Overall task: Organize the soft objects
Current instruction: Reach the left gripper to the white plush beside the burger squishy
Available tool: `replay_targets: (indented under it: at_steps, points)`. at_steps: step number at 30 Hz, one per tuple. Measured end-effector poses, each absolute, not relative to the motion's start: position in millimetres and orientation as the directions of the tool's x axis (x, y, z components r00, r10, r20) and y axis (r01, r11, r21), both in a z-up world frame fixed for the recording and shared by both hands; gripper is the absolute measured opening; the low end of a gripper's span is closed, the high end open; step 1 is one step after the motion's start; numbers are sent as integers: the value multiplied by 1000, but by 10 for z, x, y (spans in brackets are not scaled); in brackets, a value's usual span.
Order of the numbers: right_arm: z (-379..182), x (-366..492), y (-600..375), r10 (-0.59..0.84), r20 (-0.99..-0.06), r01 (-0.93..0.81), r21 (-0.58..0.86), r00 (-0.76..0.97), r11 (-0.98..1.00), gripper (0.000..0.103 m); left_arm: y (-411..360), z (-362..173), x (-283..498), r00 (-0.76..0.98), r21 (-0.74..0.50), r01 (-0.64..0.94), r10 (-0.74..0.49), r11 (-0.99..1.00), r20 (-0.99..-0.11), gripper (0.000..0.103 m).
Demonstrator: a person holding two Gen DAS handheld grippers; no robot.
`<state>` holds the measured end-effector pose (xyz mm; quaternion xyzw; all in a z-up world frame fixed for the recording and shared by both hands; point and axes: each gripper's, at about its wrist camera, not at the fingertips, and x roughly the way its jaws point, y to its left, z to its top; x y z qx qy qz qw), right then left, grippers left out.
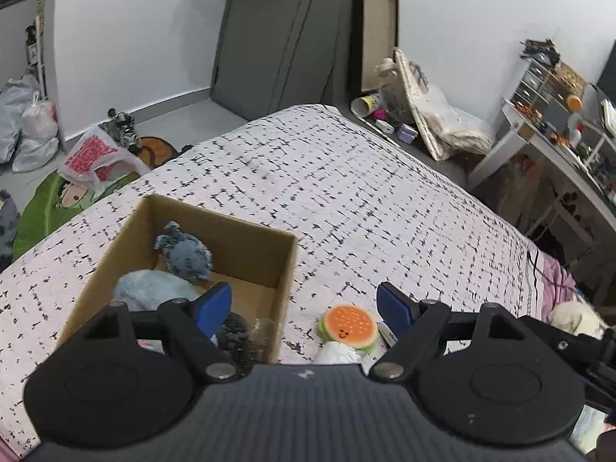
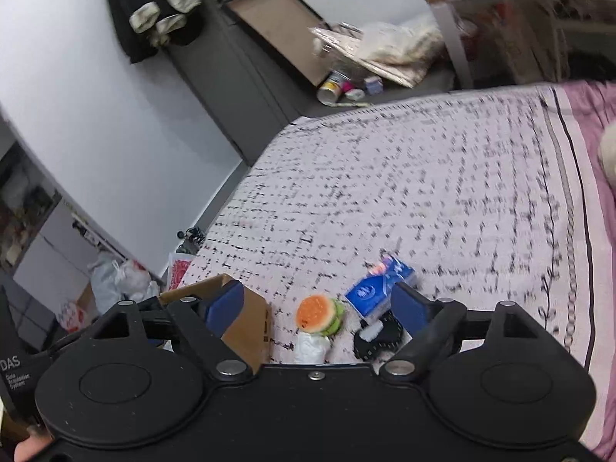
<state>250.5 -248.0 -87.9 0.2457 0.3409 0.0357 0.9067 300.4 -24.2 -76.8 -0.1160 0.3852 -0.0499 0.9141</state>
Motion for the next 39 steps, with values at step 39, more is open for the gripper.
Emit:
replay_targets:
  at_steps: [39]
  points:
    - [-2135,3019,-2962,450,-668,341,715,593,611,60,-1125,-1556,3163,556,-58,129,-121,990,-822,56]
